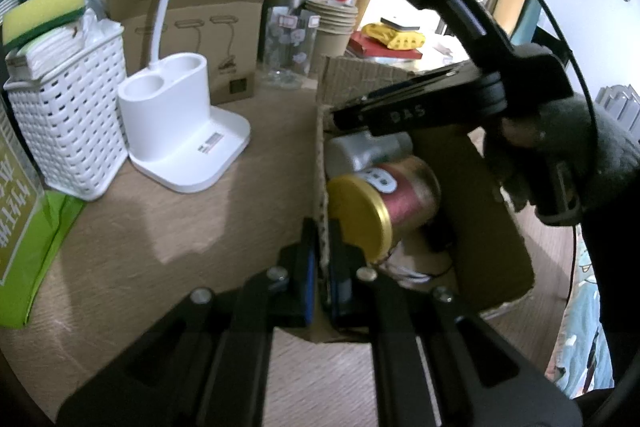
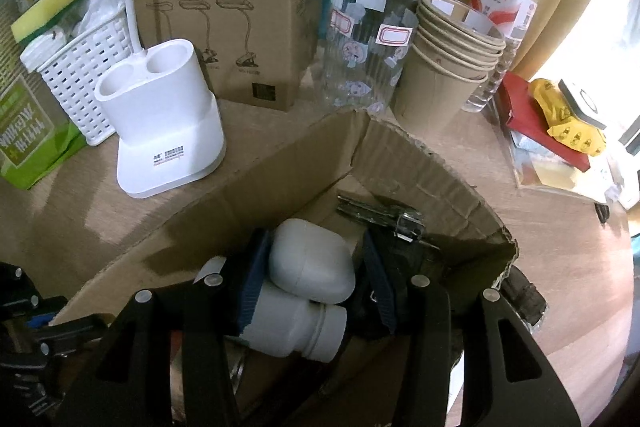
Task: Organize rigid objects
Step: 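Lower the earbuds case into the box and open the right gripper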
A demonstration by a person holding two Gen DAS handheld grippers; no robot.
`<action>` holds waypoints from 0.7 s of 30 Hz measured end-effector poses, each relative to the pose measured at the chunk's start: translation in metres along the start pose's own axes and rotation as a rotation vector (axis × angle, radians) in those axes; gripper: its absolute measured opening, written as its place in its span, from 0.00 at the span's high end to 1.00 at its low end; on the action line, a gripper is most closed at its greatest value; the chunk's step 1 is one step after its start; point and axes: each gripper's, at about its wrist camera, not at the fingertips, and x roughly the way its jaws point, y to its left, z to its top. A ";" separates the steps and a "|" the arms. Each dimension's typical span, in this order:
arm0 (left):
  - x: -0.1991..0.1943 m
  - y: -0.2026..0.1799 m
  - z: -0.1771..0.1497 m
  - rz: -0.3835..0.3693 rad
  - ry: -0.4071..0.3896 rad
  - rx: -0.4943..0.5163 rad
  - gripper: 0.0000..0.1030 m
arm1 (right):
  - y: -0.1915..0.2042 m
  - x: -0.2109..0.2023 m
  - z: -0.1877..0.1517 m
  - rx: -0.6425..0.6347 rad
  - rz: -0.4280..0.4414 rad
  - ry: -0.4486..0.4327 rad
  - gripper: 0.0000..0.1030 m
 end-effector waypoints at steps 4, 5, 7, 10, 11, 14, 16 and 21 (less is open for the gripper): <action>0.000 0.000 0.000 0.001 -0.003 0.001 0.94 | -0.006 -0.015 -0.002 0.031 -0.003 -0.047 0.47; 0.000 0.000 0.000 0.001 -0.004 0.001 0.94 | -0.008 -0.020 -0.002 0.040 -0.005 -0.061 0.46; 0.000 0.001 0.000 0.001 -0.005 0.000 0.94 | -0.011 -0.033 -0.005 0.054 -0.007 -0.089 0.43; 0.000 0.001 -0.001 0.001 -0.006 0.001 0.94 | -0.016 -0.052 -0.009 0.079 -0.015 -0.128 0.42; -0.001 0.001 -0.001 0.001 -0.007 0.001 0.94 | -0.018 -0.058 -0.011 0.090 -0.019 -0.143 0.42; 0.000 0.002 0.000 0.003 -0.008 0.001 0.94 | -0.024 -0.078 -0.018 0.124 -0.034 -0.182 0.39; 0.000 0.002 0.000 0.003 -0.009 0.001 0.94 | -0.031 -0.090 -0.024 0.148 -0.049 -0.206 0.37; -0.001 0.002 0.000 0.003 -0.009 0.002 0.94 | -0.047 -0.113 -0.040 0.198 -0.084 -0.243 0.37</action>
